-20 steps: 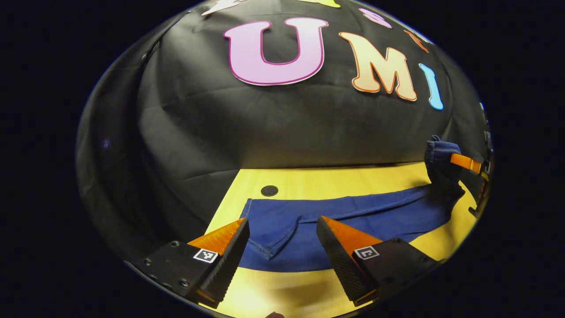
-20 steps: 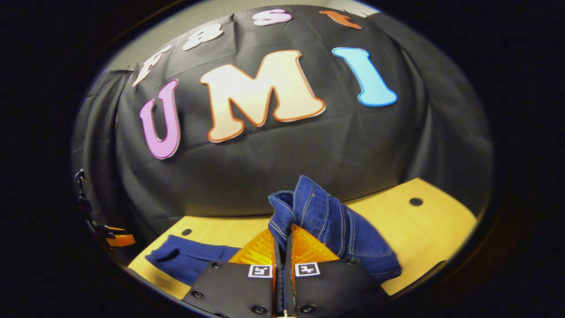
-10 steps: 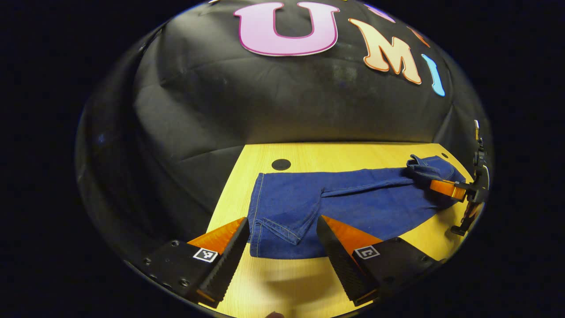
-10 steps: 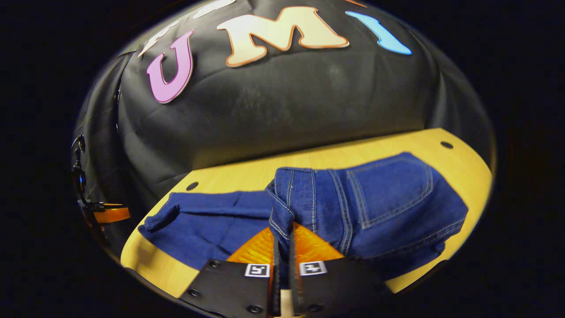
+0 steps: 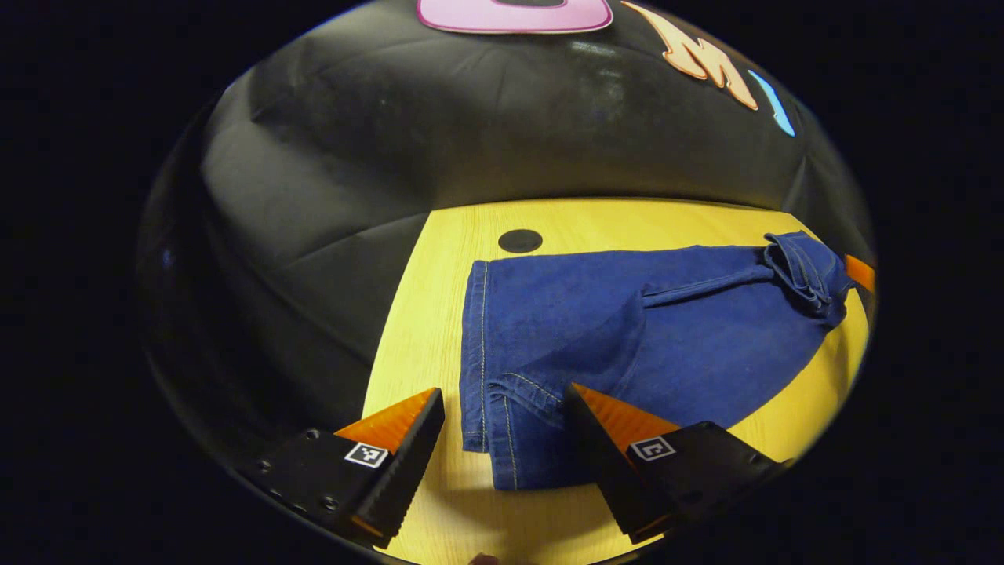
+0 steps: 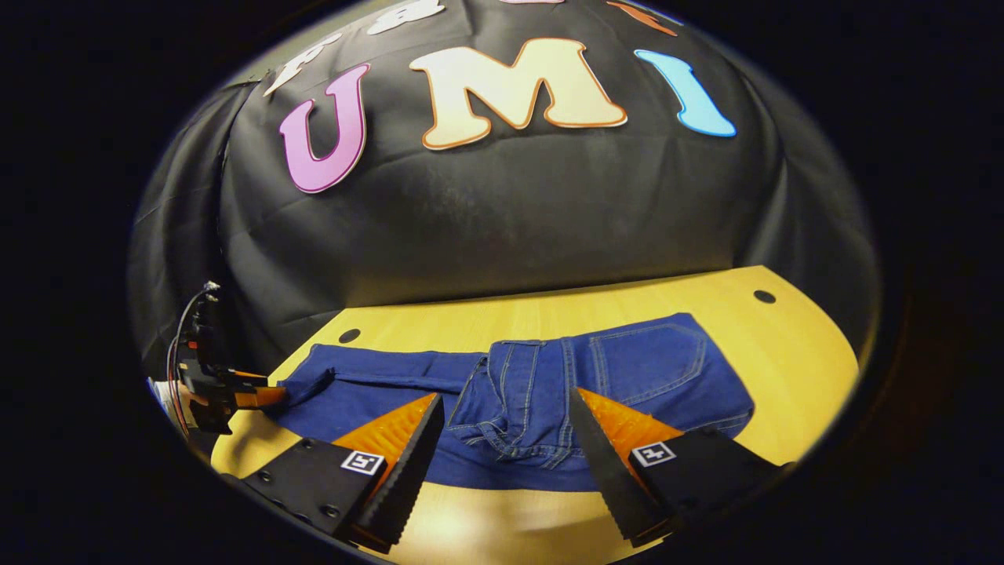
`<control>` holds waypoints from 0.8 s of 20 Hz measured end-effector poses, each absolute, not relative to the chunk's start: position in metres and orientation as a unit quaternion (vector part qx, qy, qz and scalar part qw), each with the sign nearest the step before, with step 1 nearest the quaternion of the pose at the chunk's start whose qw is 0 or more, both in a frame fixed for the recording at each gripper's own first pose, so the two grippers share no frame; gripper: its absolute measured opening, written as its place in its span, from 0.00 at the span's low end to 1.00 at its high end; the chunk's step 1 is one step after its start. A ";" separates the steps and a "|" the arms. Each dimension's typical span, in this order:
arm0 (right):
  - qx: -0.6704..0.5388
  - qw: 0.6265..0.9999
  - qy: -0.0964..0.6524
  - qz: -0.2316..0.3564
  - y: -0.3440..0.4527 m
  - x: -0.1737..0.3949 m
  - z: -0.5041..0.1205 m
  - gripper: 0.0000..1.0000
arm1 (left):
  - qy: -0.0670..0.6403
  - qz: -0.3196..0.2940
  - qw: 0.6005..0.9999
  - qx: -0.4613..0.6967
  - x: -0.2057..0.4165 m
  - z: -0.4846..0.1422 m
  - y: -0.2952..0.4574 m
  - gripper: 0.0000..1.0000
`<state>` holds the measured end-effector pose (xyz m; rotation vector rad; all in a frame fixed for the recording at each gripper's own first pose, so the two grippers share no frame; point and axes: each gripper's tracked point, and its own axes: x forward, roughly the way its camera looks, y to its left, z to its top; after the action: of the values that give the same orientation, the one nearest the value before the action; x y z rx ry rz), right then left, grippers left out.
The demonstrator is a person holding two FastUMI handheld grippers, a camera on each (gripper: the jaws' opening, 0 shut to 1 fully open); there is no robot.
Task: Grasp the waist and the cuffs of the jeans and fold them to make the two legs overlap; first hold the waist and fold one-third of the jeans toward the cuffs, then hold the cuffs and fold the remaining one-third in the same direction to finish folding.
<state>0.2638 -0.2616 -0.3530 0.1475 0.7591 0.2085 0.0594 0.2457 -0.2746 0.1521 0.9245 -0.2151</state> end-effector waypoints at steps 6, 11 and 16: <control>0.059 0.921 0.372 0.100 -0.267 0.265 -0.351 0.98 | 0.464 -0.160 0.871 0.023 0.059 -0.284 0.225 0.81; 0.072 0.920 0.372 0.094 -0.269 0.265 -0.351 0.98 | 0.459 -0.140 0.877 -0.018 0.062 -0.283 0.210 0.04; 0.068 0.929 0.349 0.100 -0.290 0.269 -0.329 0.98 | 0.458 -0.141 0.878 0.007 0.067 -0.261 0.197 0.00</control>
<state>0.2691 -0.2901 -0.3289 0.1388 0.7139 0.2055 0.0670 0.1975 -0.2609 0.0137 0.9546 -0.2931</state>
